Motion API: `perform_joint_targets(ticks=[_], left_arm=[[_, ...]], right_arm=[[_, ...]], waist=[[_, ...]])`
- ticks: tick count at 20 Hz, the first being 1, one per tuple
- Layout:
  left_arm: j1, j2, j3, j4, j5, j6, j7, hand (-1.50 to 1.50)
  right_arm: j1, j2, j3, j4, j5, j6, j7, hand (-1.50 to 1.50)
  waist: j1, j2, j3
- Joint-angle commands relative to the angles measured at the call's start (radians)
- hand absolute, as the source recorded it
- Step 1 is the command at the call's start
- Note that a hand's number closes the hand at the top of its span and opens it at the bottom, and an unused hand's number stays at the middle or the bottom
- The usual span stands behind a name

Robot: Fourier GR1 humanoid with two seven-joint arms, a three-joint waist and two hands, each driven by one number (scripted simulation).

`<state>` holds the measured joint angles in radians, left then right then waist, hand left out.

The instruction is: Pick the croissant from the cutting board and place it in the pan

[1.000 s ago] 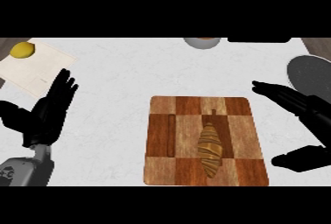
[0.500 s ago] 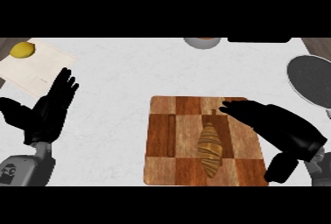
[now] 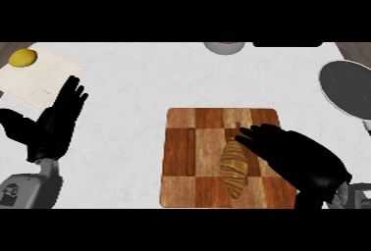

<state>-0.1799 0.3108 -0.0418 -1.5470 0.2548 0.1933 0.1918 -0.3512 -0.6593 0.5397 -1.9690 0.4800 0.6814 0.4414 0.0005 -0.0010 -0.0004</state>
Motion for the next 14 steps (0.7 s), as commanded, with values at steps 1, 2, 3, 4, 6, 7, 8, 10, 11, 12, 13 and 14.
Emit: perform_joint_targets(ticks=[1,2,3,4,6,7,8,10,11,12,13,14], left_arm=[[0.047,-0.042,-0.02,-0.028,-0.035,0.02,-0.041,0.0],[-0.015,-0.012,0.025,0.035,0.0,-0.03,-0.017,0.0],[-0.003,-0.018,0.032,0.046,-0.002,-0.041,-0.032,0.0],[0.049,-0.001,0.017,-0.071,-0.015,-0.021,0.028,0.0],[0.044,-0.055,-0.012,-0.017,-0.061,0.0,-0.025,0.0],[0.062,-0.04,0.013,-0.037,-0.048,-0.029,-0.019,0.0],[0.021,-0.014,0.06,0.014,-0.012,-0.062,-0.021,0.0],[-0.054,-0.036,0.057,0.063,-0.037,-0.047,0.005,0.0],[0.019,-0.061,0.031,0.007,-0.058,-0.036,-0.033,0.0],[0.045,-0.024,0.062,-0.062,-0.014,-0.056,0.034,0.0],[0.084,-0.077,0.003,-0.075,-0.083,-0.012,-0.015,0.0],[0.013,-0.038,0.049,-0.031,-0.039,-0.051,0.022,0.0]], right_arm=[[0.055,0.021,0.078,-0.09,0.147,-0.015,0.078,-1.5],[-0.022,0.075,0.061,0.003,0.14,0.043,0.076,-1.5],[0.033,0.028,0.016,-0.067,0.144,0.048,0.051,-1.5],[0.039,0.105,0.087,-0.038,0.213,-0.007,0.078,-1.5],[-0.015,0.188,0.056,-0.064,0.158,0.095,0.157,-1.5],[-0.018,0.178,-0.009,-0.057,0.136,0.135,0.109,-1.5],[-0.05,0.247,0.05,-0.003,0.182,0.101,0.129,-1.5],[-0.019,0.264,0.055,-0.017,0.216,0.111,0.118,-1.5],[0.06,0.258,0.086,-0.093,0.225,0.128,0.169,-1.5],[-0.023,0.31,0.077,0.024,0.232,0.137,0.172,-1.5],[-0.019,0.278,0.057,0.039,0.255,0.128,0.141,-1.5],[-0.077,0.355,0.097,0.141,0.284,0.107,0.158,-1.5]], waist=[[-0.002,-0.002,0.0],[0.002,0.001,0.0],[-0.003,0.0,0.0],[0.004,-0.001,0.001],[0.002,0.0,0.0],[0.003,0.0,0.0],[0.004,0.001,0.0],[-0.001,0.001,0.0],[-0.001,0.0,0.0],[0.006,0.0,0.0],[0.005,0.0,0.0],[0.008,0.002,0.0]])
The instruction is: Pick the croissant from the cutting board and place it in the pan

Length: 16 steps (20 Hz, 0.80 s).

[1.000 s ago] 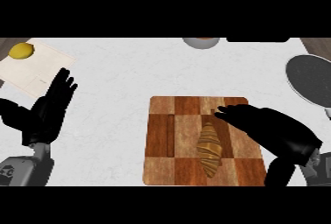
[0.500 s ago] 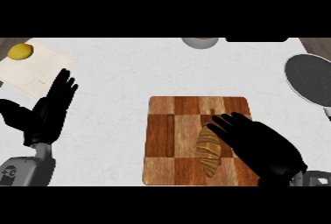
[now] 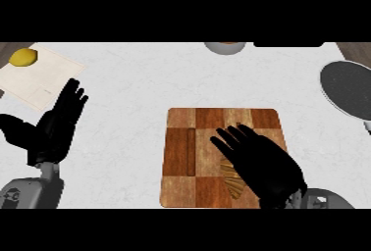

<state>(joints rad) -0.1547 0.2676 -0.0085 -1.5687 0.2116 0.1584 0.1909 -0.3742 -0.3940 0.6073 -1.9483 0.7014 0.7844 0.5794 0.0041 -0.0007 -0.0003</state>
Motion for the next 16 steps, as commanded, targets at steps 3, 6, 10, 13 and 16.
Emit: perform_joint_targets(ticks=[3,6,10,13,16], left_arm=[[-0.008,-0.03,-0.024,-0.064,-0.054,0.033,0.066,0.0],[-0.006,-0.029,0.011,-0.042,-0.025,-0.006,0.061,0.0],[-0.05,0.004,0.059,-0.025,-0.024,-0.036,0.088,0.0],[0.011,-0.008,0.077,0.036,-0.012,-0.084,-0.022,0.0],[0.004,-0.018,0.064,-0.086,-0.027,-0.045,0.08,0.0]], right_arm=[[0.02,0.015,-0.004,0.069,0.104,-0.004,-0.033,-1.5],[0.001,0.027,-0.019,0.16,0.147,-0.023,-0.098,-1.5],[-0.014,0.114,-0.06,0.166,0.157,-0.011,-0.096,-1.5],[-0.004,0.137,0.009,0.297,0.237,-0.072,-0.121,-1.5],[0.031,0.135,0.016,0.358,0.289,-0.131,-0.175,-1.5]], waist=[[-0.002,0.0,0.001],[-0.001,0.0,0.0],[-0.002,0.001,0.0],[0.001,0.002,0.0],[0.002,0.001,0.0]])
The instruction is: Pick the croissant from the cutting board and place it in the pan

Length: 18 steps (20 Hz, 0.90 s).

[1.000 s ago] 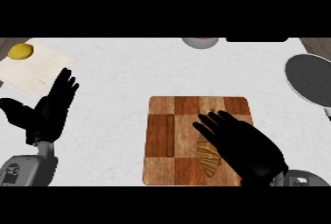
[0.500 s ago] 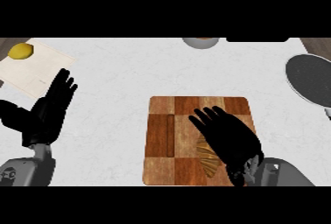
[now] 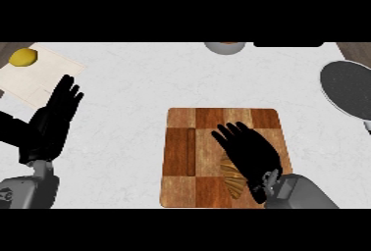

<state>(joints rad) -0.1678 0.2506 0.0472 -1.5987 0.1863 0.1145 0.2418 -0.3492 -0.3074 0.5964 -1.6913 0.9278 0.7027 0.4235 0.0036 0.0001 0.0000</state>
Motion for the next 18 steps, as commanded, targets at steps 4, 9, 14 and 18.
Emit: perform_joint_targets(ticks=[4,9,14,18], left_arm=[[-0.011,-0.03,0.004,-0.005,-0.029,-0.008,0.037,0.0],[-0.028,-0.052,0.016,0.033,-0.051,-0.005,0.003,0.0],[-0.071,-0.056,0.022,0.047,-0.051,-0.013,0.035,0.0],[0.045,-0.042,0.036,-0.018,-0.05,-0.053,-0.025,0.0]], right_arm=[[-0.004,0.036,-0.049,0.1,0.09,-0.032,-0.11,-1.5],[0.029,0.089,-0.042,0.148,0.137,-0.096,-0.154,-1.5],[-0.016,0.137,-0.073,0.289,0.174,-0.109,-0.19,-1.5],[-0.013,0.165,-0.04,0.302,0.205,-0.166,-0.252,1.5]], waist=[[-0.003,0.0,0.0],[-0.004,0.0,0.0],[-0.003,0.0,0.0],[0.001,0.0,0.0]])
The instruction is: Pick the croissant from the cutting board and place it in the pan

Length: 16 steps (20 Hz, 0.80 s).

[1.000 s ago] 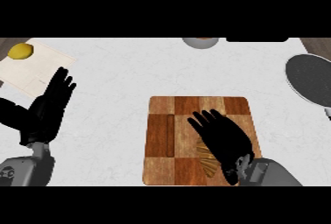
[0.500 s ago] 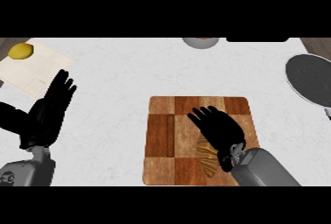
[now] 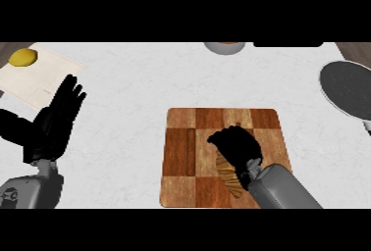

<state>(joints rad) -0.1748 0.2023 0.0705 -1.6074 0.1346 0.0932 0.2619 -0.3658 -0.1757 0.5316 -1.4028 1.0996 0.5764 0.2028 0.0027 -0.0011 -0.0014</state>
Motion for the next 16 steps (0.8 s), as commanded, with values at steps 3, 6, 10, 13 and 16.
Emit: perform_joint_targets(ticks=[3,6,10,13,16], left_arm=[[0.061,-0.035,-0.001,0.017,-0.014,-0.015,-0.088,0.0],[0.055,-0.016,0.019,0.024,-0.003,-0.042,-0.073,0.0],[0.009,-0.044,-0.014,0.022,-0.044,-0.006,-0.049,0.0],[0.01,-0.013,0.019,-0.042,0.004,-0.033,0.047,0.0],[0.0,-0.039,0.018,0.069,-0.024,-0.026,-0.059,0.0]], right_arm=[[-0.017,0.038,0.012,0.11,0.052,-0.112,-0.113,1.5],[0.034,-0.002,-0.015,0.009,0.048,-0.084,-0.152,1.5],[0.041,0.031,-0.019,0.139,0.077,-0.196,-0.211,1.5],[0.008,0.08,-0.065,0.076,0.063,-0.124,-0.163,1.5],[0.079,0.049,-0.046,-0.063,0.097,-0.196,-0.15,1.5]], waist=[[0.004,0.002,0.001],[-0.001,0.0,0.001],[0.001,0.002,0.002],[0.002,0.0,0.001],[-0.009,0.0,0.001]])
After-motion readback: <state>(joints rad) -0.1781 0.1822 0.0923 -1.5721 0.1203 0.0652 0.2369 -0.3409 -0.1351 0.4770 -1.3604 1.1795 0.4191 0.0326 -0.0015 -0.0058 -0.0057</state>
